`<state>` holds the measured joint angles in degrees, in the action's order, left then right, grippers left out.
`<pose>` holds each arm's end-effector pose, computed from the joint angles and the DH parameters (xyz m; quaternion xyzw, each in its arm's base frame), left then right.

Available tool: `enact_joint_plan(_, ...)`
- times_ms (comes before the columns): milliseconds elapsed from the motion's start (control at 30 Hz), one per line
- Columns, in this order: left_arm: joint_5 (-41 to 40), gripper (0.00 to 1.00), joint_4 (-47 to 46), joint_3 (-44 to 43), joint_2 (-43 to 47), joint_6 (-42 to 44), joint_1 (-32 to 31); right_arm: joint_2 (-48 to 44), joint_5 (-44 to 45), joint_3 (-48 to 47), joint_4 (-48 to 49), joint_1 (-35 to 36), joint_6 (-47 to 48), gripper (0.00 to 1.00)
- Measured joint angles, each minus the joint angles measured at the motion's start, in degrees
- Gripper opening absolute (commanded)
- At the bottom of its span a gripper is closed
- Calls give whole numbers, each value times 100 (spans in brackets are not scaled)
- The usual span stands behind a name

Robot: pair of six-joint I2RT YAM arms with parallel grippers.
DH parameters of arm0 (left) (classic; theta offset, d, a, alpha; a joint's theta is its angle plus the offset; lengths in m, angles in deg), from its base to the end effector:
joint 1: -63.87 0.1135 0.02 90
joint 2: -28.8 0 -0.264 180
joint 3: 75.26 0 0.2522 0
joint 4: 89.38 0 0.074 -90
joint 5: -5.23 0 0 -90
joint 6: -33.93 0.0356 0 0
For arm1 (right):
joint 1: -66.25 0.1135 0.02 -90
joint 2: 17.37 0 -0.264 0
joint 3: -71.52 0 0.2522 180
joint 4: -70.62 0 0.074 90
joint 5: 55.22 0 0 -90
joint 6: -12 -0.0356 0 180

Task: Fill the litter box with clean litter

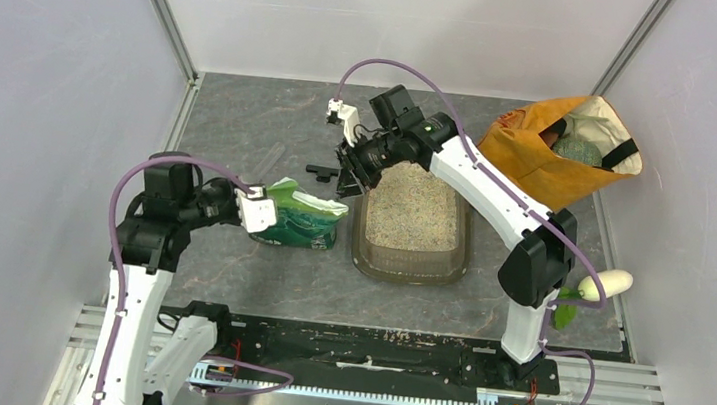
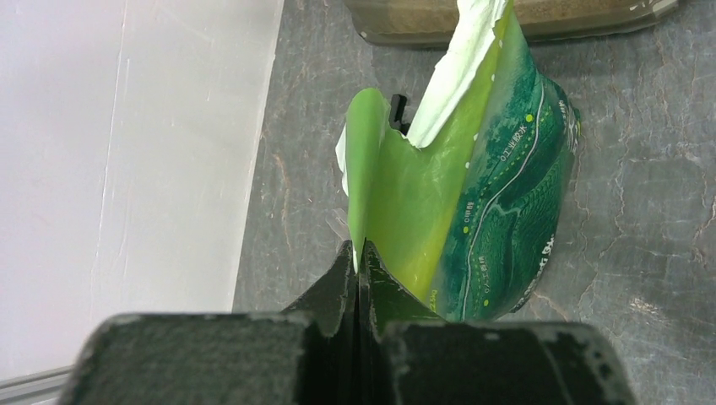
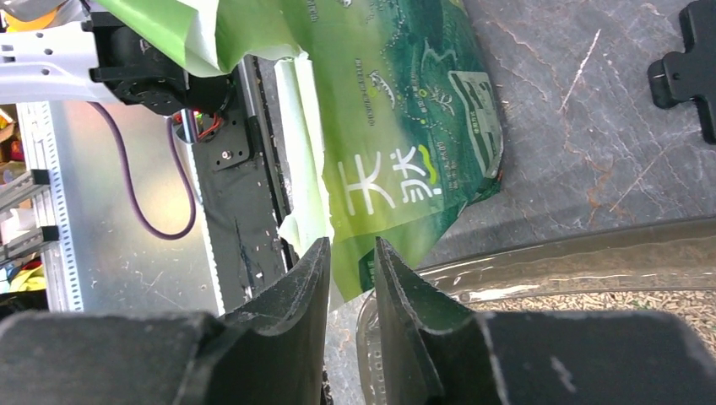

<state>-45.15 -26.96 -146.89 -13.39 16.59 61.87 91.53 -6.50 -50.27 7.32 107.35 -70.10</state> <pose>0.1282 -0.0272 0.3596 0.6300 0.5593 0.0167 0.5386 0.2977 0.2909 0.3419 -0.4738 0.7517 0.4084 0.2090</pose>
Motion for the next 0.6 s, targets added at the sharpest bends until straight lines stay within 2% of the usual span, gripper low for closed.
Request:
enact_joint_plan(267, 0, 2, 4, 20, 52, 46, 0, 286, -184, -306, -72, 4, -153, 32)
enact_joint_plan(367, 0, 2, 7, 20, 59, 87, 0, 354, -297, -315, -76, 4, -216, 25)
enact_joint_plan(433, 0, 2, 7, 20, 59, 103, 0, 367, -339, -317, -76, 7, -251, 14)
enact_joint_plan(500, 0, 2, 7, 20, 59, 111, 0, 374, -345, -358, -94, 7, -251, 10)
enact_joint_plan(600, -2, 2, 7, 20, 59, 120, 0, 417, -341, -496, -162, 20, -225, 18)
